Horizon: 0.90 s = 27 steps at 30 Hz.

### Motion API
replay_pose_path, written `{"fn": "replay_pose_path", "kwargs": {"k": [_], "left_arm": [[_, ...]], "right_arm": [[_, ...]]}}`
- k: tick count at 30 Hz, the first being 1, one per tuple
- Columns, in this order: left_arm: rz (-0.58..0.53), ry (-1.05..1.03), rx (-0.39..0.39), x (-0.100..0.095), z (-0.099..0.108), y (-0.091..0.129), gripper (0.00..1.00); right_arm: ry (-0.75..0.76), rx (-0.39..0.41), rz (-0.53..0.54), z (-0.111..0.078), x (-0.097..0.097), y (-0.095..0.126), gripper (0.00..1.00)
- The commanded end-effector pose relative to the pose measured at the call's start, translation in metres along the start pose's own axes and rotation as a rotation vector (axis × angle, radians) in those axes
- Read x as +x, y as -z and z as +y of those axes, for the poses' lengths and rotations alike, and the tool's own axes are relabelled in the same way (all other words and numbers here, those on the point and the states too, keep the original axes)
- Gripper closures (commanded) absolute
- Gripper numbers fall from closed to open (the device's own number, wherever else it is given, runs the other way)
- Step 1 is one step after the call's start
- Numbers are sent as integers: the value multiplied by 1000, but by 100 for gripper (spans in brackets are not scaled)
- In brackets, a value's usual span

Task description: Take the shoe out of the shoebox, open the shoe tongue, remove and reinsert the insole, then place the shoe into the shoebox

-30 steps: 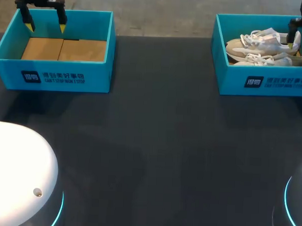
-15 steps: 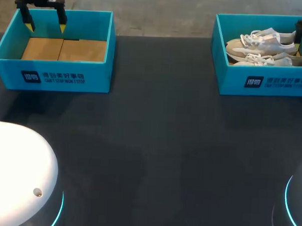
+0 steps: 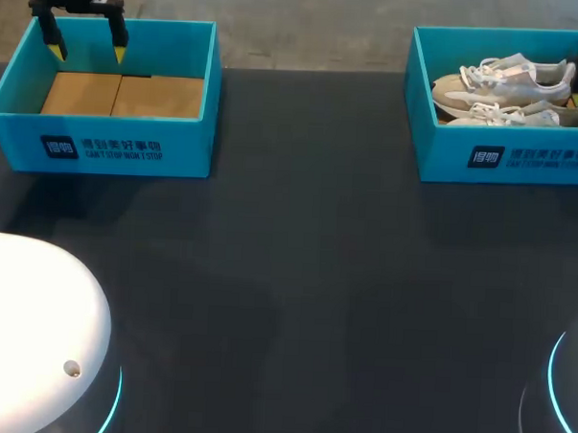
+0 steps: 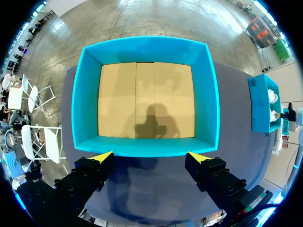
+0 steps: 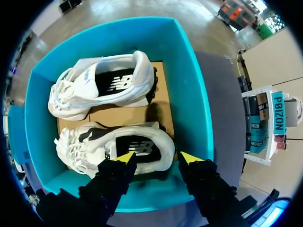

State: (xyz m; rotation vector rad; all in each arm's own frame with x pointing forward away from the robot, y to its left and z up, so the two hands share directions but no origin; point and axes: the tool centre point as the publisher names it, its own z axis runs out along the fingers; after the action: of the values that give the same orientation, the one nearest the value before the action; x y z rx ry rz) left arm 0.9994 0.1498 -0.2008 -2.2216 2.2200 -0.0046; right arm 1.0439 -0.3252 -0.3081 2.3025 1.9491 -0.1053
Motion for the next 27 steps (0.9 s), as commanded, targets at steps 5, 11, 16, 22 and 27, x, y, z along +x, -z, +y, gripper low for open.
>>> {"fn": "replay_pose_path", "kwargs": {"k": [5, 11, 16, 22, 27], "left_arm": [[-1, 0, -1, 0, 0, 0, 0], [-1, 0, -1, 0, 0, 0, 0], [-1, 0, -1, 0, 0, 0, 0], [-1, 0, -1, 0, 0, 0, 0], [-1, 0, -1, 0, 0, 0, 0]], "right_arm": [[12, 3, -15, 6, -7, -19, 28], [-1, 7, -8, 7, -14, -31, 31], [-9, 4, -7, 7, -17, -42, 27], [-14, 3, -4, 7, -19, -47, 34], [-12, 6, -12, 6, -16, -58, 37]]}}
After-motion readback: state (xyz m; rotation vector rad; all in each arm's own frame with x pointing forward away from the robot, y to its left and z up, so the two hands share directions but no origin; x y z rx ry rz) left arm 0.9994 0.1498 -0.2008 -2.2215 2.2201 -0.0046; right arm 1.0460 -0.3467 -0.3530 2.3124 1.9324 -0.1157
